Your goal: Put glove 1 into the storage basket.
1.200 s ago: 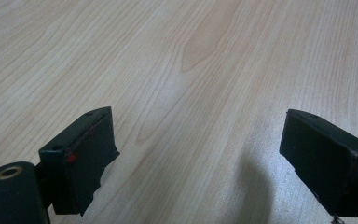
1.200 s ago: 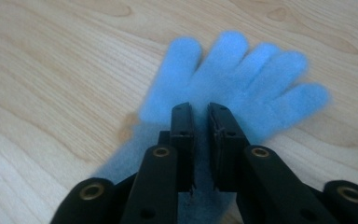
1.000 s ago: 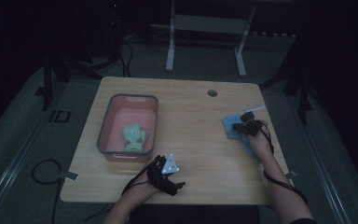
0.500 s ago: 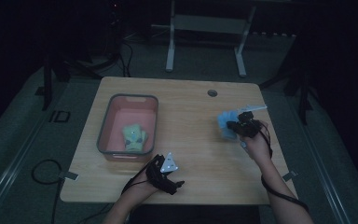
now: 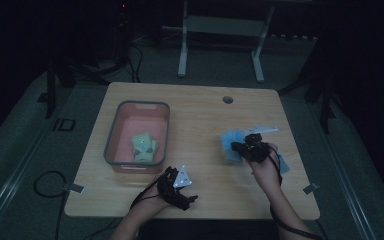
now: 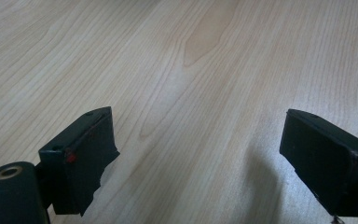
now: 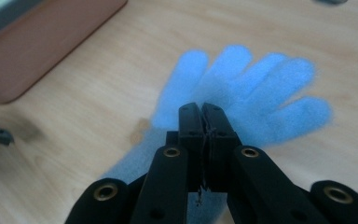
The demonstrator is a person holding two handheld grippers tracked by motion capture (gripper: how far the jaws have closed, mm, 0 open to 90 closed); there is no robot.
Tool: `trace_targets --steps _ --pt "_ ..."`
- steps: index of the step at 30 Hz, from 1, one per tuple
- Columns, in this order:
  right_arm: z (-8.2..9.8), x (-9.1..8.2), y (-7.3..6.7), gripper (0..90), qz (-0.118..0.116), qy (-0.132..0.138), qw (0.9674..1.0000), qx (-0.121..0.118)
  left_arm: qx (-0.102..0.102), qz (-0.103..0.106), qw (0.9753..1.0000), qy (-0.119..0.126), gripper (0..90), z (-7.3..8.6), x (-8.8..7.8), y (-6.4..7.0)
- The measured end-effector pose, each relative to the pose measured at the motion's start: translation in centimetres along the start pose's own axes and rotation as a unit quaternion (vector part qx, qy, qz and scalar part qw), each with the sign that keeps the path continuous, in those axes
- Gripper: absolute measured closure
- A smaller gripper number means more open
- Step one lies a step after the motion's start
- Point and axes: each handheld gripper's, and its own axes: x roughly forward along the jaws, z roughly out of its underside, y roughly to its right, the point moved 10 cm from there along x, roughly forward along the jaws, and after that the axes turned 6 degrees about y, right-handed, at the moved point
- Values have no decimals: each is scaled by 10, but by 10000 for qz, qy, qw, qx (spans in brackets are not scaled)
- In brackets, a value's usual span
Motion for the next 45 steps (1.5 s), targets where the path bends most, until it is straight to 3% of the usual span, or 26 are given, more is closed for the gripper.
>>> trace_targets --steps 4,7,10,13,23,25,29,33,42,45 --pt "10 12 -12 873 -2 -140 9998 -107 -18 12 10000 26 108 0 0 0" --pt "21 23 -19 873 -41 -300 9995 -55 -35 15 10000 51 108 0 -1 -1" --pt "27 32 -22 873 62 -379 9992 -75 -37 2 9999 98 108 -2 -2 -1" --pt "31 38 -20 873 197 -429 9988 -110 -29 16 9999 101 108 -2 -2 0" --pt "38 48 -9 867 160 -590 9980 -167 -60 41 9999 118 108 -1 -2 0" --pt "47 55 -6 848 172 -712 9971 -223 -50 48 9999 105 108 -1 -1 1" --pt "51 58 -4 777 129 -697 9973 -215 -47 48 9999 104 108 -1 -1 1" --pt "44 51 -1 708 130 -610 9978 -219 -28 53 10000 79 108 1 -1 1" --pt "29 18 12 696 -11 -370 9989 -275 -20 72 9999 71 108 1 -1 1" --pt "24 -1 25 705 -22 -244 9988 -417 -6 81 10000 55 108 1 0 2"
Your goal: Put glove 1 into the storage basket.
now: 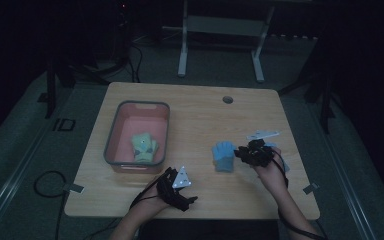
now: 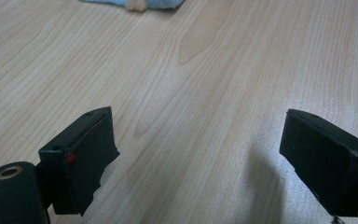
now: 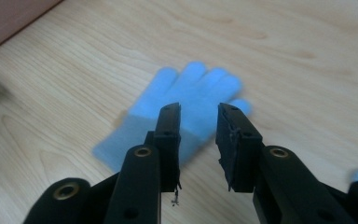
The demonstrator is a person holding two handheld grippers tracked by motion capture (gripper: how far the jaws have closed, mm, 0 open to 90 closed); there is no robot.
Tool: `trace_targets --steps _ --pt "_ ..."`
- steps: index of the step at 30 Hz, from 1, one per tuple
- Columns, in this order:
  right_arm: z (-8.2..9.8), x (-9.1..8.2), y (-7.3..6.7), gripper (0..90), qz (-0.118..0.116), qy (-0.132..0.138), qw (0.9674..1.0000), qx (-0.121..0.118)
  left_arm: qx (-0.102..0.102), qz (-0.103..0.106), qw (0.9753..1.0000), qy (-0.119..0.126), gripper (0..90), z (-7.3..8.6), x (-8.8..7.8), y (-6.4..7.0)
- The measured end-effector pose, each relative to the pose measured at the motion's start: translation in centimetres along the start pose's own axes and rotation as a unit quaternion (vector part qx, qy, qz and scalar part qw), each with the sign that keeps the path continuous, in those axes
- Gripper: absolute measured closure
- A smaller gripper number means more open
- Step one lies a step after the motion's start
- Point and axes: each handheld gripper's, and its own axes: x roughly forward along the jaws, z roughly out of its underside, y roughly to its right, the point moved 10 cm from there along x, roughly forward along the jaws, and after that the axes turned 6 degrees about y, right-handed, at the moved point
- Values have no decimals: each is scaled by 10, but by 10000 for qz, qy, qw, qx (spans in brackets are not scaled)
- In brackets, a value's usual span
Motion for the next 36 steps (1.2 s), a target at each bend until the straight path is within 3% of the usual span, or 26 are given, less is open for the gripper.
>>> trace_targets --steps 8,12,20,24,33,35,36 --pt "4 -20 31 699 40 59 9999 -128 -8 29 10000 36 108 0 -1 0" --pt "9 -28 50 701 83 92 9999 -70 -5 27 10000 31 108 0 -1 0" --pt "23 -35 77 682 -146 113 9998 -46 13 19 10000 -1 108 1 0 1" --pt "41 -37 93 654 -181 -154 9995 -219 -30 25 10000 32 108 0 -1 0" --pt "76 -27 130 640 162 -732 9968 -277 -13 14 10000 6 108 1 -1 -1" --pt "81 -25 134 634 116 -760 9968 -212 -57 42 10000 15 108 1 -1 -1" --pt "82 -24 134 634 103 -741 9968 -292 -58 31 10000 13 108 1 -1 -1"
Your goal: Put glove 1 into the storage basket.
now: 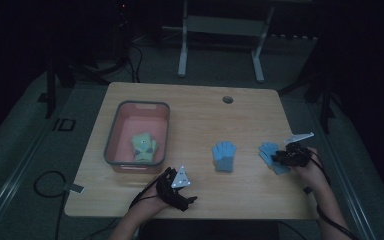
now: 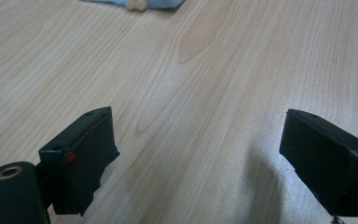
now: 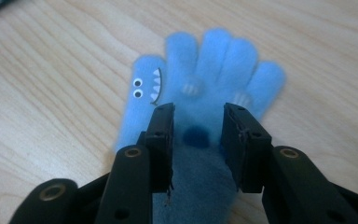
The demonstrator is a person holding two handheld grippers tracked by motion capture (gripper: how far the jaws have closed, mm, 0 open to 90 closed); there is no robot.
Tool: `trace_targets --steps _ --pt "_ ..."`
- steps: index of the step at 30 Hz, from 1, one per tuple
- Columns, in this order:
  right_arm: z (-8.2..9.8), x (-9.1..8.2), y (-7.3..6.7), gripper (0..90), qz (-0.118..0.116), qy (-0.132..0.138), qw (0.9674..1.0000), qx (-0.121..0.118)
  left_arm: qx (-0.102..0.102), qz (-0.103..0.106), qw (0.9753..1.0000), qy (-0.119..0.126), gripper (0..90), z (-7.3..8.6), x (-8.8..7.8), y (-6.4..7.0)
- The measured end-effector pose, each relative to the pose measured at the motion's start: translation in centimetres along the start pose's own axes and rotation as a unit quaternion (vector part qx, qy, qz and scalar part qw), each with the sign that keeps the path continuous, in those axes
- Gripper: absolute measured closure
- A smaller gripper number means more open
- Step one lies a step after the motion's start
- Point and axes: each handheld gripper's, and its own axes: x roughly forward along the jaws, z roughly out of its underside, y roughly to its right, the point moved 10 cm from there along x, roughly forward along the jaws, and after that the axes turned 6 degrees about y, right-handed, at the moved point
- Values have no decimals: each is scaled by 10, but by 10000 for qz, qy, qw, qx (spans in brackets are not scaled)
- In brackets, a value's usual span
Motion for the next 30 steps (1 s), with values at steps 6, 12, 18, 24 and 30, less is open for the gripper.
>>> trace_targets --steps 6,12,18,24,30 --pt "0 2 -3 842 127 -18 9997 188 5 -20 10000 -2 108 0 0 0" --pt "-13 -12 -9 863 360 228 9963 742 7 -16 10000 4 108 0 0 0" --pt "-53 -41 -33 863 517 916 9908 856 30 -3 10000 0 109 0 -1 1" --pt "-74 -51 -50 862 741 979 9879 951 19 -23 10000 36 108 -2 -1 1" --pt "-75 -47 -57 862 1163 944 9809 1241 6 4 9999 109 108 -3 -4 1"
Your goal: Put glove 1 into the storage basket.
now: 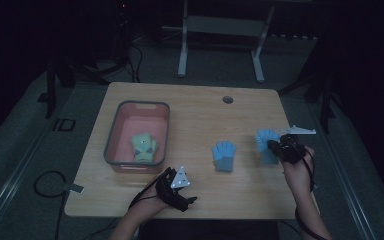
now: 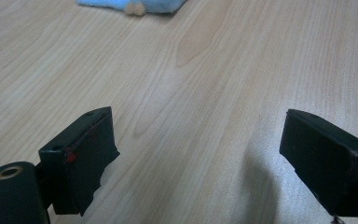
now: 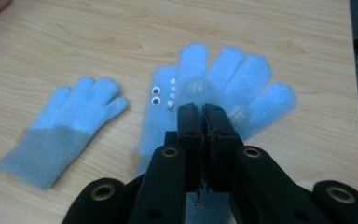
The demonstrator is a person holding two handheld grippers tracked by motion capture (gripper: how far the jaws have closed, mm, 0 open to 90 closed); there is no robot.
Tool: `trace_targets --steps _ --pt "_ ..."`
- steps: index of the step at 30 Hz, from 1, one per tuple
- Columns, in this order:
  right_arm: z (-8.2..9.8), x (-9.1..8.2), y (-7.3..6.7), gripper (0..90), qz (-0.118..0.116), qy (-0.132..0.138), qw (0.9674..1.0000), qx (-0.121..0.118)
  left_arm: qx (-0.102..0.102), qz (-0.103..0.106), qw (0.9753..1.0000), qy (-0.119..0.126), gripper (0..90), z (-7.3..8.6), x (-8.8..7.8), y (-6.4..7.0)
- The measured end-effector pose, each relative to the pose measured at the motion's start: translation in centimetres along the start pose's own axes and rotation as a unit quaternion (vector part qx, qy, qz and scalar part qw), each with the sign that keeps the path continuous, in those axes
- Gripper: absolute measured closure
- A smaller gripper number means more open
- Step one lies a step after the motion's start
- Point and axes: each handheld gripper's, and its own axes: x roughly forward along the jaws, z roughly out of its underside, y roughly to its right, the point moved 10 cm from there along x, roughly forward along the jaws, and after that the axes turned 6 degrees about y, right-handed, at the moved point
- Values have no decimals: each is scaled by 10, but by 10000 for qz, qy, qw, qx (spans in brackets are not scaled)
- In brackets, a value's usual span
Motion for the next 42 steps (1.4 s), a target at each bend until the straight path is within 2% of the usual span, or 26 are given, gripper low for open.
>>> trace_targets --steps 2,5,7,14,18,23,27,29,34,36,37,38,39,42 --pt "2 2 -3 862 -15 -15 10000 58 1 -29 10000 19 108 -1 -1 -1" --pt "15 11 -13 862 15 -106 9997 211 26 -36 10000 30 108 -1 -1 0" --pt "22 17 -16 862 64 -164 9996 214 53 -41 10000 21 108 -1 0 0" --pt "38 39 -29 860 1 -320 9988 370 38 -23 10000 3 108 0 -1 0" --pt "46 48 -27 850 68 -393 9984 409 4 -34 10000 57 108 -1 -3 -1" --pt "59 58 -22 817 146 -613 9968 485 21 -10 10000 39 108 0 -2 0" --pt "61 61 -22 797 169 -578 9972 435 16 -10 10000 32 108 0 -3 0" --pt "59 60 -22 778 92 -590 9974 401 7 -17 10000 48 108 0 -3 0" --pt "46 50 -19 758 -1 -484 9987 148 47 4 10000 29 108 0 -2 1" --pt "41 45 -20 729 -193 -431 9989 29 72 3 10000 25 108 -1 -2 1" --pt "41 45 -20 729 -193 -431 9989 29 72 3 10000 25 108 -1 -2 1" --pt "39 43 -20 731 -287 -394 9988 -57 65 14 10000 32 108 -1 -2 2" --pt "38 39 -19 731 -489 -388 9977 -257 60 12 10000 34 108 -1 -3 2" --pt "37 35 -16 722 -803 -354 9951 -456 47 11 10000 28 109 -1 -2 2"
